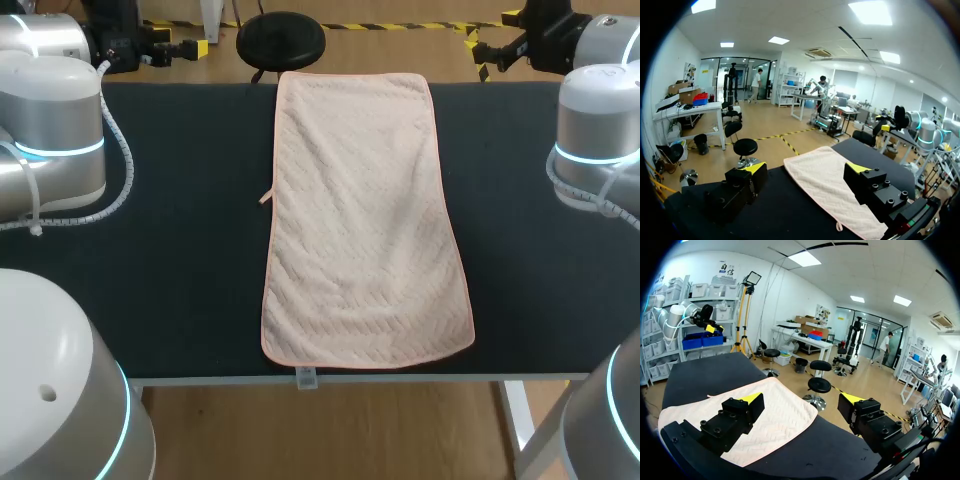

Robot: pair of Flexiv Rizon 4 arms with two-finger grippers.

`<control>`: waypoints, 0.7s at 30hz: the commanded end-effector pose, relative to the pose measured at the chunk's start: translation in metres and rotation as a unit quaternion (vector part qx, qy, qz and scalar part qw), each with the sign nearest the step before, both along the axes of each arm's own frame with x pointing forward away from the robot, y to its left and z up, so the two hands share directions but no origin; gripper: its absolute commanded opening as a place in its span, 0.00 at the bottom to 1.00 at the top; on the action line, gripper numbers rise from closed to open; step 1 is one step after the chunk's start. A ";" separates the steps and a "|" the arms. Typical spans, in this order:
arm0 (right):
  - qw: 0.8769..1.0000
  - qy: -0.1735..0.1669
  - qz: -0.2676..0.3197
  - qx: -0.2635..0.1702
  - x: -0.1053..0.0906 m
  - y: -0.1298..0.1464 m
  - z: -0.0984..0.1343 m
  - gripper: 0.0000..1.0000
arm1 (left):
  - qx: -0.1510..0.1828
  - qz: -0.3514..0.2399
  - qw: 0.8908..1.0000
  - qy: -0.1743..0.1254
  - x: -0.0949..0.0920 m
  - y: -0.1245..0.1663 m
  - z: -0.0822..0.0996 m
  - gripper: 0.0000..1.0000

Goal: Fold the towel

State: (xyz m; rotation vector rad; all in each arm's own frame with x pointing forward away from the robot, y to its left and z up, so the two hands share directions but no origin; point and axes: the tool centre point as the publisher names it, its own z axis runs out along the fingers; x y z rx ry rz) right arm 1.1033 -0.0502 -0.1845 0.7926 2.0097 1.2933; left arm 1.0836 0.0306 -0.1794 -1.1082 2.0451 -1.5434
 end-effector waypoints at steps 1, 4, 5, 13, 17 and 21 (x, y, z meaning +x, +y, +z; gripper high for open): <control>1.000 0.001 0.000 0.000 0.001 0.000 0.000 1.00 | -0.001 0.001 1.000 -0.002 0.000 0.000 -0.001 1.00; 1.000 0.001 0.000 0.000 0.001 0.000 0.000 1.00 | -0.001 0.001 1.000 -0.002 0.000 0.000 -0.001 1.00; 1.000 0.001 0.000 0.000 0.001 0.000 0.000 1.00 | -0.001 0.001 1.000 -0.002 0.000 0.000 -0.001 1.00; 1.000 0.001 0.000 0.000 0.001 0.000 0.000 1.00 | -0.001 0.001 1.000 -0.002 0.000 0.000 -0.001 1.00; 0.975 0.003 0.065 -0.214 0.004 0.006 -0.010 1.00 | 0.119 -0.073 0.987 0.076 0.009 -0.011 -0.017 1.00; 0.913 0.034 0.125 -0.388 0.005 0.004 -0.020 1.00 | 0.300 -0.189 0.929 0.111 0.008 -0.029 -0.030 1.00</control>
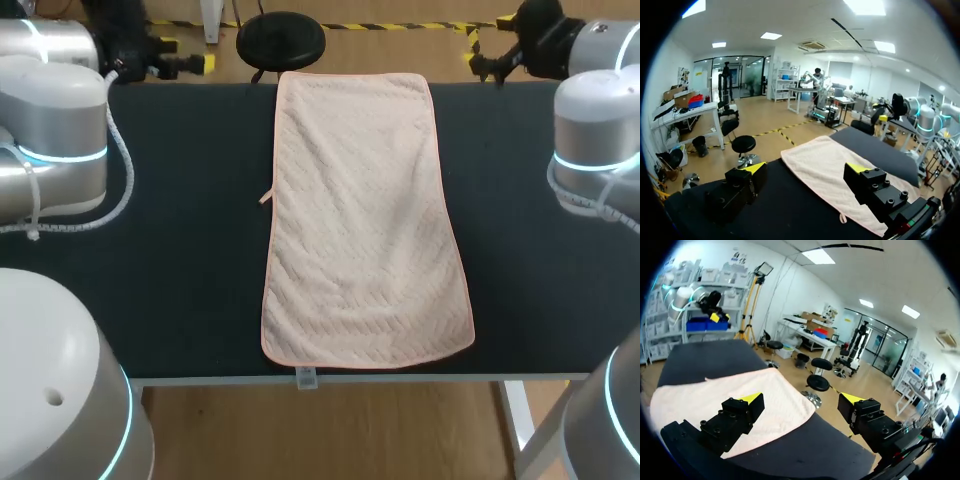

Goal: Fold the towel

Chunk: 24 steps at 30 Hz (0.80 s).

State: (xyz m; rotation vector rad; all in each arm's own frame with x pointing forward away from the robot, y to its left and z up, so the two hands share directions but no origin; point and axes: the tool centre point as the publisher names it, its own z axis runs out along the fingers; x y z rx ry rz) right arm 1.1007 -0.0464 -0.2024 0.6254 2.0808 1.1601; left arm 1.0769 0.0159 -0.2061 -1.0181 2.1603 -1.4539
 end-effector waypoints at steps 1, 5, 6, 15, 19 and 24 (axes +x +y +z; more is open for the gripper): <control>0.926 0.053 0.098 -0.360 0.007 0.000 -0.004 1.00 | 0.308 -0.186 0.926 0.118 0.013 -0.021 -0.009 1.00; 0.910 0.080 0.140 -0.383 0.002 -0.002 -0.008 1.00 | 0.454 -0.308 0.826 0.128 -0.003 -0.038 -0.031 1.00; 0.910 0.084 0.152 -0.376 -0.001 -0.003 -0.008 1.00 | 0.460 -0.341 0.810 0.127 -0.009 -0.041 -0.033 1.00; 0.910 0.084 0.152 -0.376 -0.001 -0.003 -0.008 1.00 | 0.423 -0.401 0.803 0.122 -0.017 -0.043 -0.031 1.00; 0.910 0.084 0.152 -0.376 -0.001 -0.003 -0.008 1.00 | 0.423 -0.401 0.803 0.122 -0.017 -0.043 -0.031 1.00; 0.910 0.084 0.152 -0.376 -0.001 -0.003 -0.008 1.00 | 0.423 -0.401 0.803 0.122 -0.017 -0.043 -0.031 1.00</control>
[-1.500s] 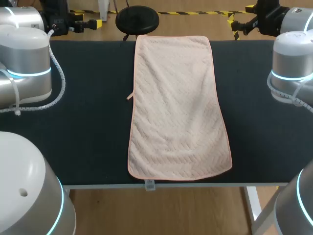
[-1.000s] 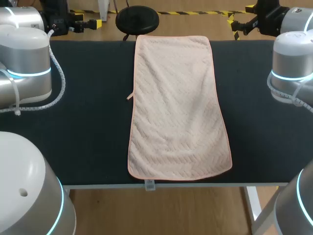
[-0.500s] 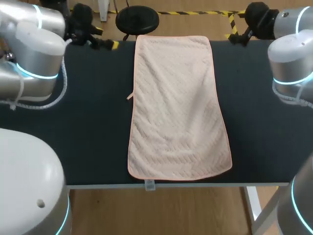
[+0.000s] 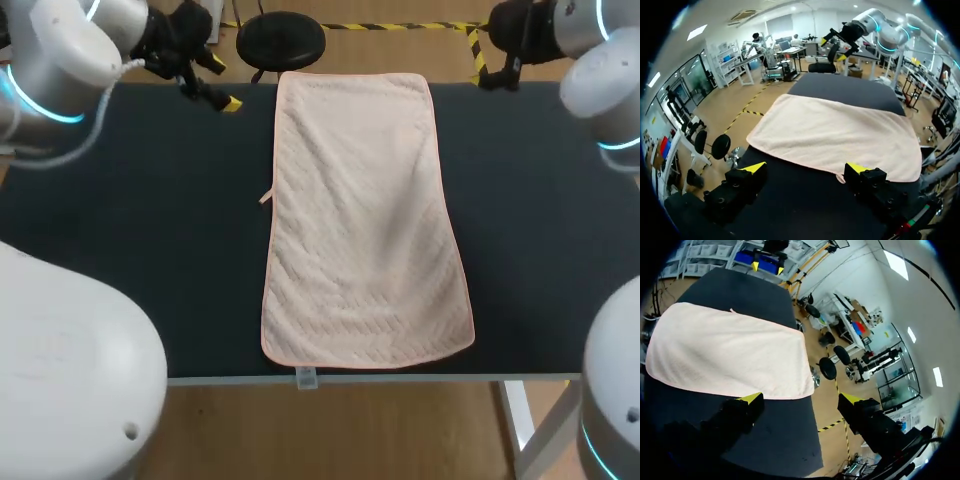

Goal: Fold the towel

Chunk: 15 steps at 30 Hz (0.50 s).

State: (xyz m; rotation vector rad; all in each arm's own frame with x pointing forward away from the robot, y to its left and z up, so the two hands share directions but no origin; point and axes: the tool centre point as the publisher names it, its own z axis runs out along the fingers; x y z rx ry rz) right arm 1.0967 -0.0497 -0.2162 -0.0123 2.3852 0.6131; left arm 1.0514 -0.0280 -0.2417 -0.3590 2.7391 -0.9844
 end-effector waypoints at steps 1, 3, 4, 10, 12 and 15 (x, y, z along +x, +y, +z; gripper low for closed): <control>0.991 0.085 -0.029 -0.097 0.003 0.001 0.006 1.00 | 0.227 -0.161 0.956 0.088 0.009 0.001 0.005 1.00; 0.986 0.088 -0.040 -0.138 0.004 0.010 0.001 1.00 | 0.237 -0.175 0.952 0.079 0.007 -0.005 -0.004 1.00; 0.985 0.083 -0.035 -0.148 0.002 0.017 0.000 1.00 | 0.250 -0.180 0.949 0.066 0.006 -0.008 -0.007 1.00; 0.972 0.096 -0.066 -0.203 -0.013 0.031 -0.012 1.00 | 0.292 -0.185 0.938 0.018 0.000 -0.025 -0.024 1.00; 0.971 0.118 -0.077 -0.194 -0.016 0.031 -0.018 1.00 | 0.297 -0.173 0.939 0.014 0.000 -0.027 -0.031 1.00; 0.964 0.146 -0.100 -0.198 -0.020 0.032 -0.030 1.00 | 0.294 -0.160 0.942 0.006 0.000 -0.033 -0.045 1.00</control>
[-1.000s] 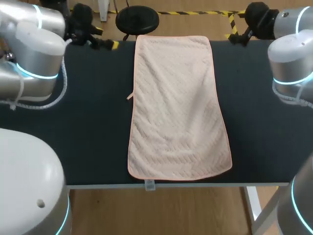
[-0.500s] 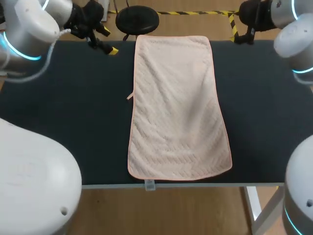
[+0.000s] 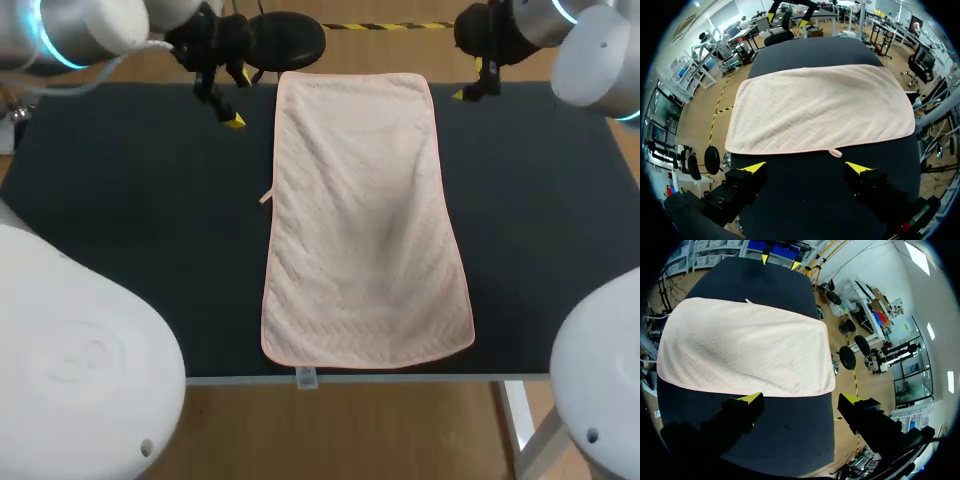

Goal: Fold the towel

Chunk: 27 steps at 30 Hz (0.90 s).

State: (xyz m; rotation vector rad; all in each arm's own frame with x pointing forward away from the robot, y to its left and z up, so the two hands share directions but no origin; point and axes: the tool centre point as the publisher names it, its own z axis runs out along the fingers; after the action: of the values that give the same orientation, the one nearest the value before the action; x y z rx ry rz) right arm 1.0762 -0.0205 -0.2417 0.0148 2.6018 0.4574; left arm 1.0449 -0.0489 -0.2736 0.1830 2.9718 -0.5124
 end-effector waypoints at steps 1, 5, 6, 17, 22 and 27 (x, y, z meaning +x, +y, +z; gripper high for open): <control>0.985 0.047 -0.082 -0.144 -0.002 0.004 -0.008 1.00 | 0.111 0.011 0.994 -0.022 0.006 -0.013 -0.017 1.00; 0.981 0.070 -0.074 -0.162 -0.007 0.007 -0.025 1.00 | 0.116 0.025 0.992 -0.031 0.009 -0.018 -0.031 1.00; 0.982 0.077 -0.075 -0.154 -0.008 0.008 -0.029 1.00 | 0.114 0.028 0.993 -0.031 0.009 -0.019 -0.033 1.00; 0.983 0.118 -0.035 -0.137 -0.029 0.008 -0.071 1.00 | 0.078 0.071 0.994 -0.002 0.006 -0.041 -0.066 1.00; 0.983 0.125 -0.032 -0.134 -0.031 0.003 -0.081 1.00 | 0.088 0.052 0.995 0.009 0.005 -0.055 -0.085 1.00; 0.983 0.130 -0.024 -0.125 -0.033 0.004 -0.095 1.00 | 0.088 0.049 0.995 0.028 0.003 -0.057 -0.104 1.00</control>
State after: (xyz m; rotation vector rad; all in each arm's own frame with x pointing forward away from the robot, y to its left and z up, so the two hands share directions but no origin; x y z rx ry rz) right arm 1.0407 -0.0153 -0.3280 0.0609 2.8849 0.0971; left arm 1.0381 -0.1017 -0.3625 0.0366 3.0438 -0.2506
